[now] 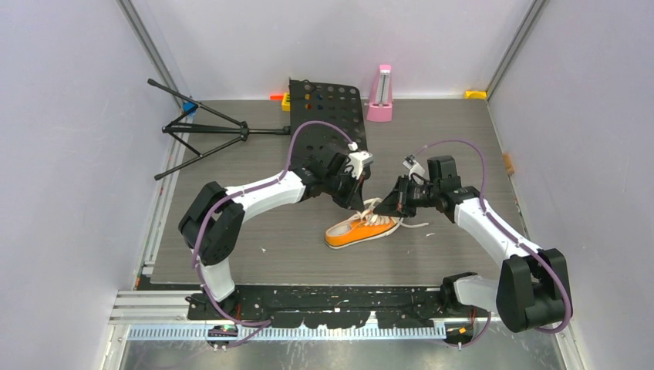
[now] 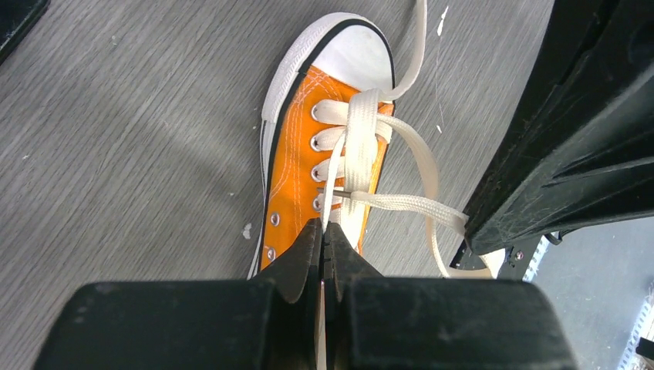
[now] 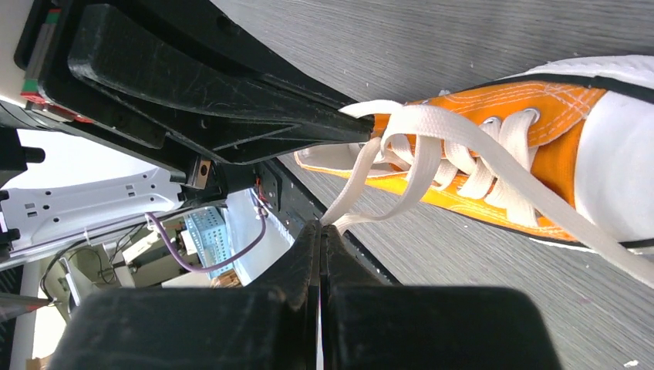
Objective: Tie the shoes
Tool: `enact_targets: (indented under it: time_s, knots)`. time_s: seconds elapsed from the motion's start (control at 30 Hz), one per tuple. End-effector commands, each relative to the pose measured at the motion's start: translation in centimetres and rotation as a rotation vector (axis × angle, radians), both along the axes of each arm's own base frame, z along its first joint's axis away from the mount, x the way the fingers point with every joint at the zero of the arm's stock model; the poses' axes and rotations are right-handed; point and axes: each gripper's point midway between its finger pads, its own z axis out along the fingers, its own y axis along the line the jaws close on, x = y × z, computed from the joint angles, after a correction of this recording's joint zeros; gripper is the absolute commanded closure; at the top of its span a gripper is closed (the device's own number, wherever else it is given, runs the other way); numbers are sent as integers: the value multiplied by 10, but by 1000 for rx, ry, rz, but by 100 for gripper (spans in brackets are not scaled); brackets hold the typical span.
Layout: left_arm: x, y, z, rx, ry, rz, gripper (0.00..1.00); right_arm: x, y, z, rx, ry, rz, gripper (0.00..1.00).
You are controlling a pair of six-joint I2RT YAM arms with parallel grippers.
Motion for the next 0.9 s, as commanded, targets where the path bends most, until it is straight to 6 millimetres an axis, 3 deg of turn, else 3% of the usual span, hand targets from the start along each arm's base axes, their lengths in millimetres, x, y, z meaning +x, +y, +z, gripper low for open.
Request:
enact_targets:
  time_s: [0.0, 0.37, 0.53, 0.7, 0.87]
  knots:
    - [6, -2, 29, -63, -73, -10, 100, 5, 4, 8, 29, -8, 10, 100]
    - [-1, -3, 33, -88, -51, -24, 100, 8, 17, -3, 3, 9, 56, 100]
    - [-6, -2, 34, -95, -43, -32, 100, 19, 21, -10, -36, 8, 47, 100]
    - [-12, -4, 33, -100, -36, -40, 100, 37, 27, -5, -41, -30, 20, 100]
    - [-14, -5, 31, -98, -32, -37, 100, 42, 26, -14, -81, -24, 7, 100]
